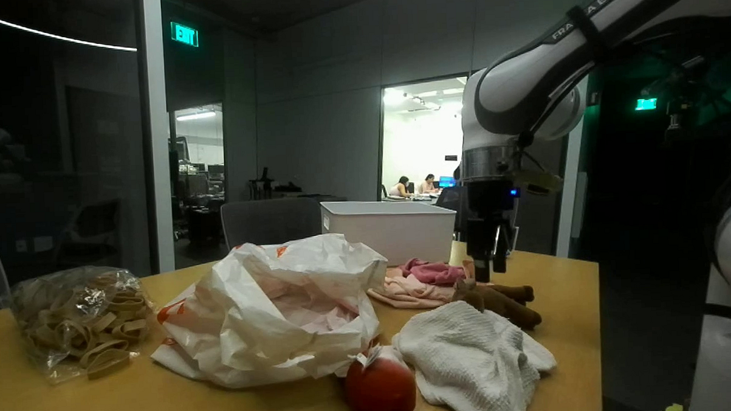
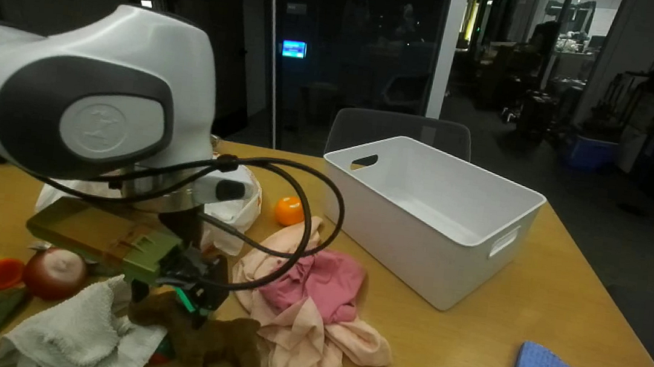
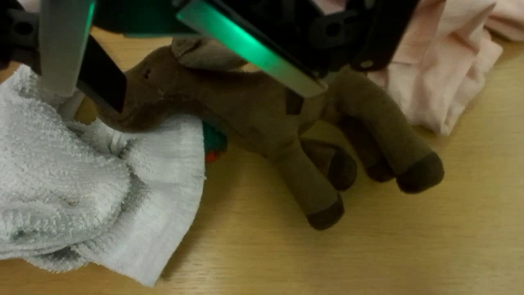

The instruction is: Put the brown plush toy and towel in the plastic

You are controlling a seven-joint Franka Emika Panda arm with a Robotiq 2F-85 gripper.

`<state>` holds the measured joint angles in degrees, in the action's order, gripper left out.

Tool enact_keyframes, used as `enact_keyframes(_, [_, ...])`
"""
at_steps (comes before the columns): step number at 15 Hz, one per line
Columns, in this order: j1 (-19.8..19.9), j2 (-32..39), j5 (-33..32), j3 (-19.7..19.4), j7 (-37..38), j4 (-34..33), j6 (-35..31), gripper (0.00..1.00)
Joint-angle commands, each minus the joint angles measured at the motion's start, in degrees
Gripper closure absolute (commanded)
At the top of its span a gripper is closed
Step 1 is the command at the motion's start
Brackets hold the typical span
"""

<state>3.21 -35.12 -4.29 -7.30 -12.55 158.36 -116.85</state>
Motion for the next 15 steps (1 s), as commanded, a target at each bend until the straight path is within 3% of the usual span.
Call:
enact_keyframes(1, [2.06,2.79,-0.36,-0.37,2.84,-0.02,-1.06,0.00])
enact_keyframes(9, [4.38,13.37,2.01,-5.54,-0.63,0.10,-8.76,0.00])
enact_keyframes(10, [4.24,14.40,2.25,-6.04,-1.71,0.12,-10.25,0.25])
enact_keyframes(12, [4.06,15.63,3.63,-6.82,-3.37,0.10,-12.10,0.32])
enact_keyframes(15, [4.26,16.14,5.10,-7.48,-5.15,-0.29,-13.34,0.56])
